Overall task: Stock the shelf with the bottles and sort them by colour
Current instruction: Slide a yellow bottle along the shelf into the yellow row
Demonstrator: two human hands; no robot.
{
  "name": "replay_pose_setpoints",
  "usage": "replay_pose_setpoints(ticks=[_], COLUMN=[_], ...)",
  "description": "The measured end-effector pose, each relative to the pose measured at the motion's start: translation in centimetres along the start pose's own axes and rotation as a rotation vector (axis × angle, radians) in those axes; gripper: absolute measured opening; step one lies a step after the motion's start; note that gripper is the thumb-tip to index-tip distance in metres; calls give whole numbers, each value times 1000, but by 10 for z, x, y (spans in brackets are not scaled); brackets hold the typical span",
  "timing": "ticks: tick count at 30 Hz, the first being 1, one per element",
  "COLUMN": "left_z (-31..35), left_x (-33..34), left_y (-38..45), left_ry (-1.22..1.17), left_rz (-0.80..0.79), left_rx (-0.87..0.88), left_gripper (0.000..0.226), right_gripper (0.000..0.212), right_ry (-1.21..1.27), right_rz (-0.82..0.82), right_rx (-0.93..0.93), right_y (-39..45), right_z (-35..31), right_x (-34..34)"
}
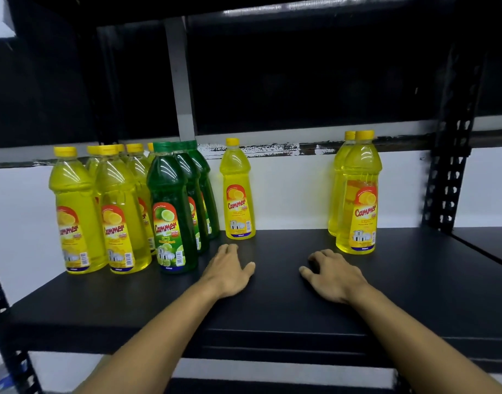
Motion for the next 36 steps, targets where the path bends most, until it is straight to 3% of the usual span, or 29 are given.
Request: replay_pose_setpoints(ticks=[6, 11, 15, 18, 21, 23, 30, 36], left_z=[-24, -30, -27, -28, -31, -31, -30, -29], left_x=[-16, -20, -19, -17, -15, -15, -16, -17], left_y=[-34, -44, -45, -42, -40, -40, -38, -39], left_ry=[207, 210, 202, 186, 168, 161, 131, 131], left_rz=[-169, -176, -153, -137, -127, -117, -71, -70], left_rx=[56, 63, 52, 49, 45, 47, 52, 50], left_gripper=[66, 63, 61, 62, 61, 61, 58, 58], right_gripper=[39, 32, 35, 65, 103, 116, 102, 115], right_ry=[50, 175, 246, 305, 468, 534, 387, 368], right_rz=[38, 140, 482, 696, 621, 542, 546, 529], right_rx=[-26, -18, 104, 288, 442, 468, 441, 446], right_y=[-6, -9, -10, 0, 24, 40, 45, 22], right_z=[0, 5, 10, 20, 36, 46, 61, 48], right_x=[-5, -10, -35, -59, -68, -69, -52, -53])
Point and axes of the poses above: each hand's wrist, its own y-axis towards the middle knuckle, its own x-axis out of the palm, z = x × y, the point moved 3 cm from there along y, towards the middle knuckle, and after that the axes turned 2 degrees about -z, right-handed, at the moved point
